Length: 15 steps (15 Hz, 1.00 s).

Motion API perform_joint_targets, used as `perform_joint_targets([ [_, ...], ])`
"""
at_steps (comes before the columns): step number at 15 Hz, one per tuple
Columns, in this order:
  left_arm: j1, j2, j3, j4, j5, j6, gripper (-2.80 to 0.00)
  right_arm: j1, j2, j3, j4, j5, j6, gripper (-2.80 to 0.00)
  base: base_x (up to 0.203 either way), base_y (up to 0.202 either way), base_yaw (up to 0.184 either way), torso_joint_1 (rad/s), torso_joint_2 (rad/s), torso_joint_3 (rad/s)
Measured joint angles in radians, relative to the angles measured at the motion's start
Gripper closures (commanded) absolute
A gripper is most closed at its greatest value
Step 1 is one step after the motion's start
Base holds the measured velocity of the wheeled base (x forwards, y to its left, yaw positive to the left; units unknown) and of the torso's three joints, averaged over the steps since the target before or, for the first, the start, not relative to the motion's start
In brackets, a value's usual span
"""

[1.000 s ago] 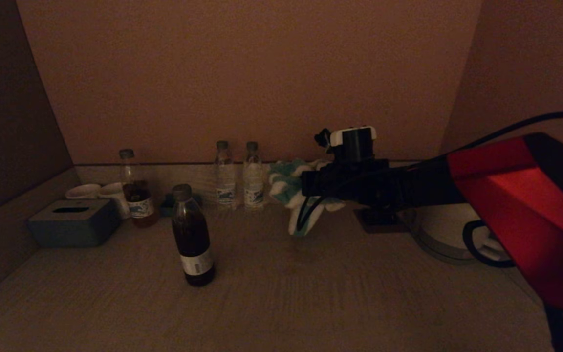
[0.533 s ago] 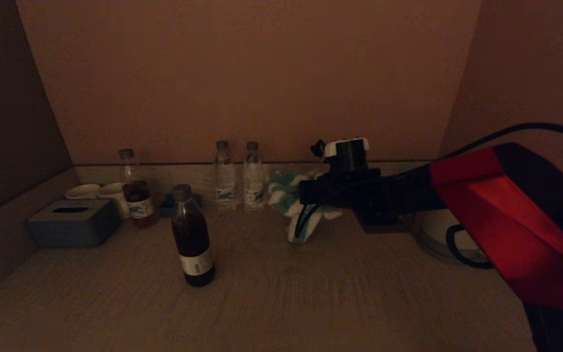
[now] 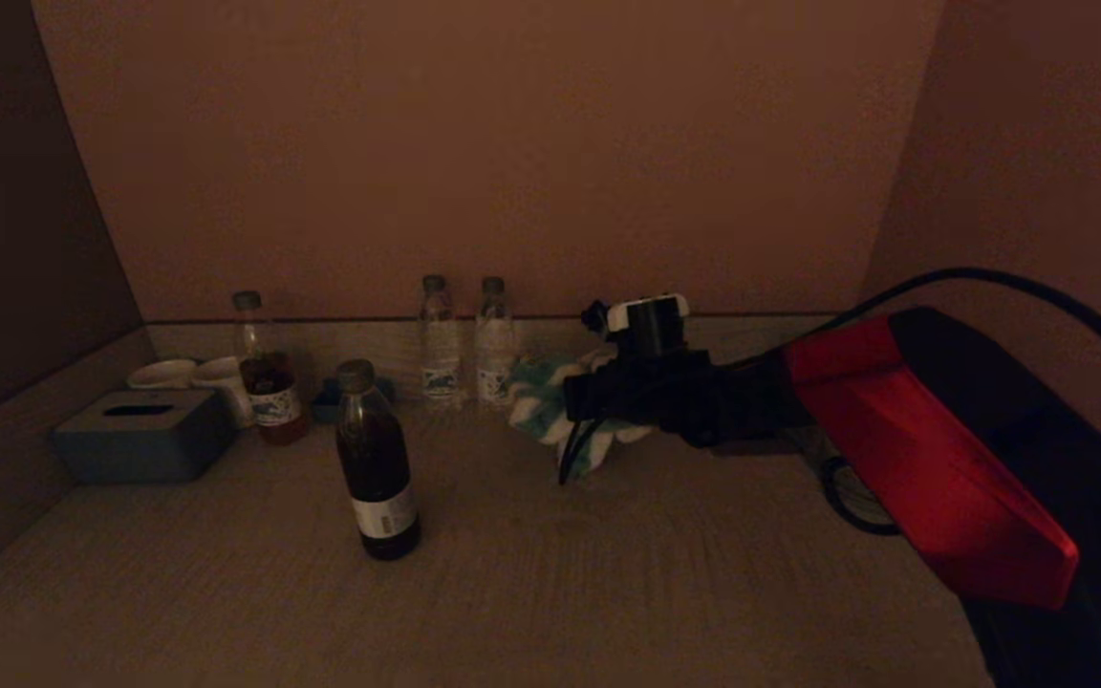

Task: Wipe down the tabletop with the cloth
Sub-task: Sweep the stains on the table

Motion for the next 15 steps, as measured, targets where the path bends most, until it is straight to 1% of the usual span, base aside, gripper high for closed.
perform_joint_targets([
  [6,0.0,0.0,0.0,0.0,0.0,0.0,0.0,0.019,0.079,-0.033,-0.002,-0.014,-0.05,0.0,0.0,0.0,0.0,0.0,0.0,0.0],
  [11,0.0,0.0,0.0,0.0,0.0,0.0,0.0,0.025,0.111,-0.047,-0.001,-0.016,-0.063,0.0,0.0,0.0,0.0,0.0,0.0,0.0],
  [15,-0.001,0.0,0.001,0.0,0.0,0.0,0.0,0.034,0.143,-0.053,-0.003,-0.044,-0.106,0.0,0.0,0.0,0.0,0.0,0.0,0.0],
])
